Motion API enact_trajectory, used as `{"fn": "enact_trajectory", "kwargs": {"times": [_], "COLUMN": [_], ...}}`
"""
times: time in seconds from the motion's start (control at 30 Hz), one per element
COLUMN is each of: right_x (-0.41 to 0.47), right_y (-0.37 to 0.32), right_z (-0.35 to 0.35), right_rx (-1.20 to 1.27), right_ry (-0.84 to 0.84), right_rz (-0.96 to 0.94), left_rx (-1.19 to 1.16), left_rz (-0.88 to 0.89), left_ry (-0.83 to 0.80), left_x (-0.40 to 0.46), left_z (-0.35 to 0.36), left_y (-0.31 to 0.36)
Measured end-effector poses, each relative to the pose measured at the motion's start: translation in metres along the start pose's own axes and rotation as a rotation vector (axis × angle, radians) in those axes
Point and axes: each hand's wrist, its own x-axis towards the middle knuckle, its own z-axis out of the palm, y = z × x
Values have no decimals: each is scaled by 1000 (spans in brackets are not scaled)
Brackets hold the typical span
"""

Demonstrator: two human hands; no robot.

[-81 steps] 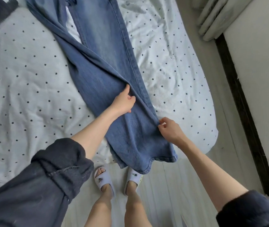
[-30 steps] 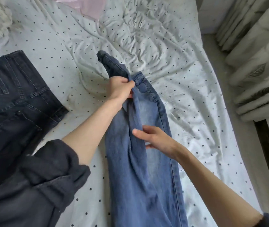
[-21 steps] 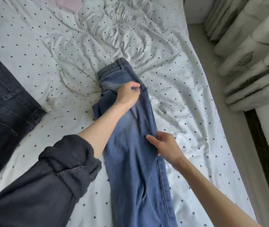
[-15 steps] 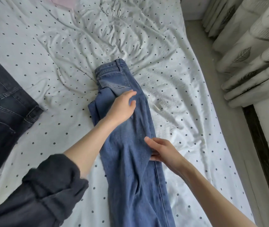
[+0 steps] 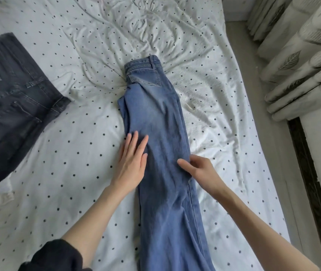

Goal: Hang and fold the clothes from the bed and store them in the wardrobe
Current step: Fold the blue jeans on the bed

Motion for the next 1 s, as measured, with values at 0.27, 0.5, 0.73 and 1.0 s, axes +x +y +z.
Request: {"fn": "enact_trajectory", "kwargs": {"times": [0.27,0.5,0.73,1.0], "right_x": [-40,-73,-143,-198], "right_y": [37,44,111,167], "right_z": [12,20,17,27], "right_rx": [22,-205,-194,-180], "right_ry": [-254,165,64,267], "right_rz": [172,60,346,334], "left_rx": [-267,-471,-524,-487], "left_rz": [-233,-432,-518,-565], "left_ry": [-65,-47,-87,-265], "left_x": [-87,-129,-200,-234], "left_z": [24,34,62,76], "left_y": [6,12,18,30]}}
